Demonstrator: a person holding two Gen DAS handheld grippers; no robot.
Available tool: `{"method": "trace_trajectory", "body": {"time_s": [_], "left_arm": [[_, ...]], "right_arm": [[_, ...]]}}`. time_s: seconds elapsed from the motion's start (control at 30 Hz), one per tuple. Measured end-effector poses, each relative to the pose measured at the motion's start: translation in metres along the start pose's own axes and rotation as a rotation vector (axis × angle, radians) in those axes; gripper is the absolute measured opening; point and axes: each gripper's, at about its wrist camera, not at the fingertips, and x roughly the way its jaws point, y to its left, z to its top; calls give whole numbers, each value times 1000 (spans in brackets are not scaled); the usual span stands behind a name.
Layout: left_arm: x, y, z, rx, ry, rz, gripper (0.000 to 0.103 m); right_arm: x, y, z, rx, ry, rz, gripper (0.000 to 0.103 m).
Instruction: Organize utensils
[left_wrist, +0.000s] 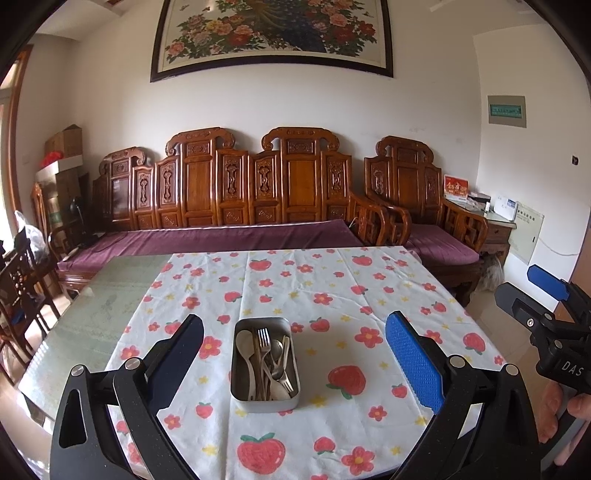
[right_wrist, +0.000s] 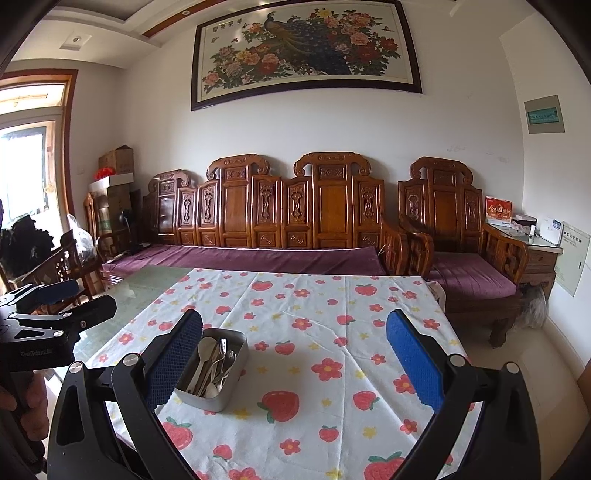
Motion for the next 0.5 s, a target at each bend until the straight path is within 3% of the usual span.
{"method": "trace_trajectory", "body": {"time_s": [0.5], "left_arm": [[0, 4, -1, -4, -5, 1, 95]], "right_arm": [[1, 0, -1, 5, 2, -1, 100]]}}
